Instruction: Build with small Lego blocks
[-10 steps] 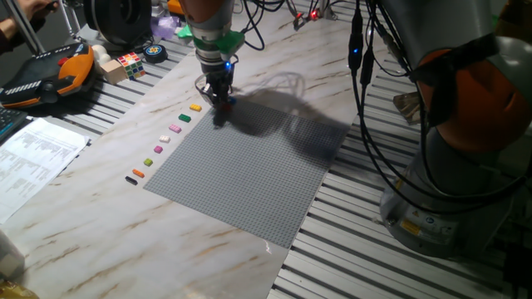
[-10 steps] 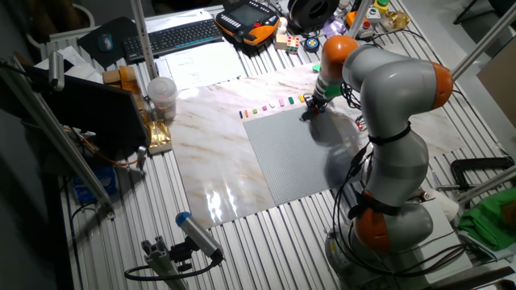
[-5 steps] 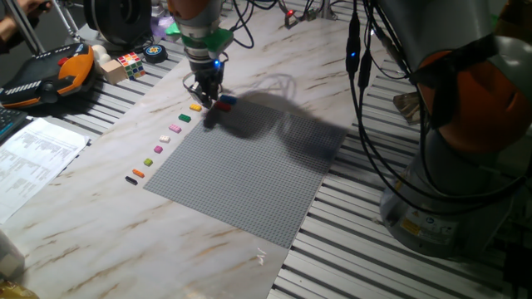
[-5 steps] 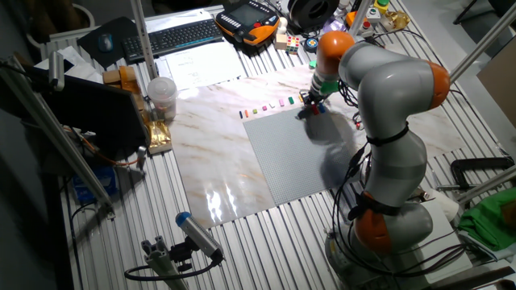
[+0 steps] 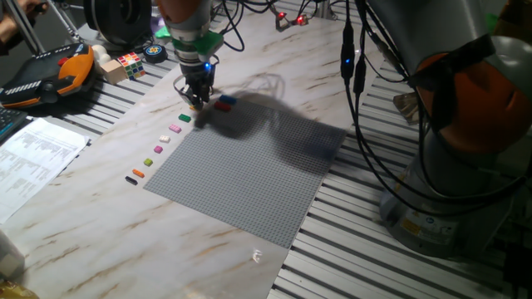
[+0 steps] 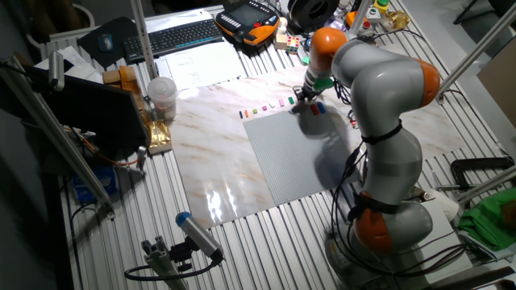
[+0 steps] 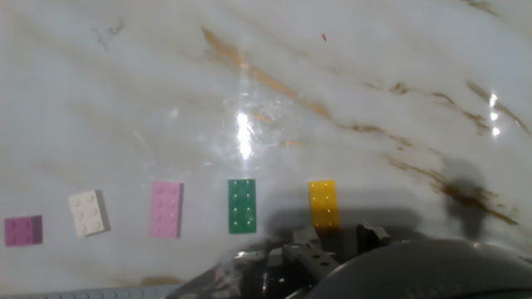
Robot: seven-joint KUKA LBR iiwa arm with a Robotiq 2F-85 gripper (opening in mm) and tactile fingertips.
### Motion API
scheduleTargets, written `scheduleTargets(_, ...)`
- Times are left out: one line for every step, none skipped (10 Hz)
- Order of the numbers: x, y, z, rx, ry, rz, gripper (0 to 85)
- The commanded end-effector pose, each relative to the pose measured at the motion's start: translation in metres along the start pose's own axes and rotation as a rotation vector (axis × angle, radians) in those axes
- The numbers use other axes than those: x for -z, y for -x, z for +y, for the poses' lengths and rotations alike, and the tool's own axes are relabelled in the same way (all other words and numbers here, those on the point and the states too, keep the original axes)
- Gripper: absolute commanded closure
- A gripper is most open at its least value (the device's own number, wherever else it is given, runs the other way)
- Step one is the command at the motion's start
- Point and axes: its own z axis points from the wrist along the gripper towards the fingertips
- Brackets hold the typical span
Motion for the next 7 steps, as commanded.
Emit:
scheduleTargets(-0.001,0.002,0.000,0.003,-0.001,-0.001,51.3)
scheduleTargets(-0.003,0.004,0.000,0.006,-0.003,-0.002,51.3)
scheduleTargets(-0.005,0.006,0.001,0.009,-0.003,-0.004,51.3)
scheduleTargets(-0.008,0.007,0.002,0.010,0.002,-0.005,51.7)
scheduleTargets(-0.010,0.009,0.002,0.012,0.002,-0.007,51.7)
scheduleTargets(-0.011,0.010,0.004,0.016,0.002,-0.008,52.3)
scheduleTargets(-0.012,0.011,0.004,0.018,0.002,-0.008,52.7)
